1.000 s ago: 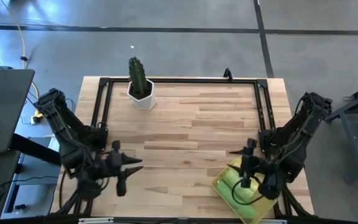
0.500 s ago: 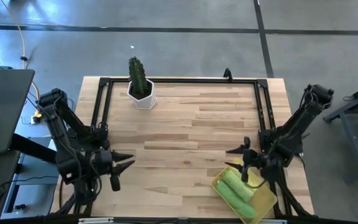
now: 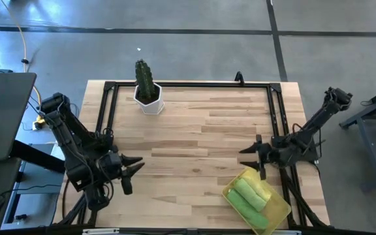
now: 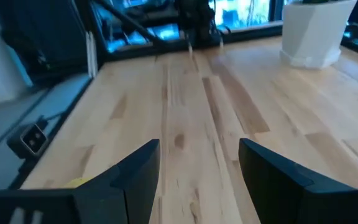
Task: Roll microfiber towels into tight, uniform cylinder then place into a basket
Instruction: Return to Home Position
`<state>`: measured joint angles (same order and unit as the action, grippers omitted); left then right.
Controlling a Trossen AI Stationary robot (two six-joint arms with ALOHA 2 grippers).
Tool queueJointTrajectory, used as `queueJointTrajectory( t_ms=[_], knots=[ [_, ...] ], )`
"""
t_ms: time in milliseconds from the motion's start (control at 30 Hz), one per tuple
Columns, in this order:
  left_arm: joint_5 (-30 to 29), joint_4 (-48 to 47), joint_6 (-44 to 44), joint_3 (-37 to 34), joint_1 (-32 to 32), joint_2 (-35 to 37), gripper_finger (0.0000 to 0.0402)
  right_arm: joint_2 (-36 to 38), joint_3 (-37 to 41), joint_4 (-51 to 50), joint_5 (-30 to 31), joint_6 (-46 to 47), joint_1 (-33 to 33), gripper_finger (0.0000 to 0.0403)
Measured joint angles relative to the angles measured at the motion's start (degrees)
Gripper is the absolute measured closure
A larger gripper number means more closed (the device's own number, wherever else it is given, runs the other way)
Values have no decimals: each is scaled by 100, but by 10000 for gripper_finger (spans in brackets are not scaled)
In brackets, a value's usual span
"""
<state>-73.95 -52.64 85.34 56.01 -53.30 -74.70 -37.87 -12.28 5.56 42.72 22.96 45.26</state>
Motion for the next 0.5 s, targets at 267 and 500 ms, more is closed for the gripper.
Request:
queueJointTrajectory(
  t_ms=[267,500],
  knots=[
    [42,9,2,0,158,0,307,983,1042,1430,-238,-1004,-422,192],
    [99,39,2,0,295,0,307,1489,1167,1528,-1197,-1632,-871,192]
  ],
)
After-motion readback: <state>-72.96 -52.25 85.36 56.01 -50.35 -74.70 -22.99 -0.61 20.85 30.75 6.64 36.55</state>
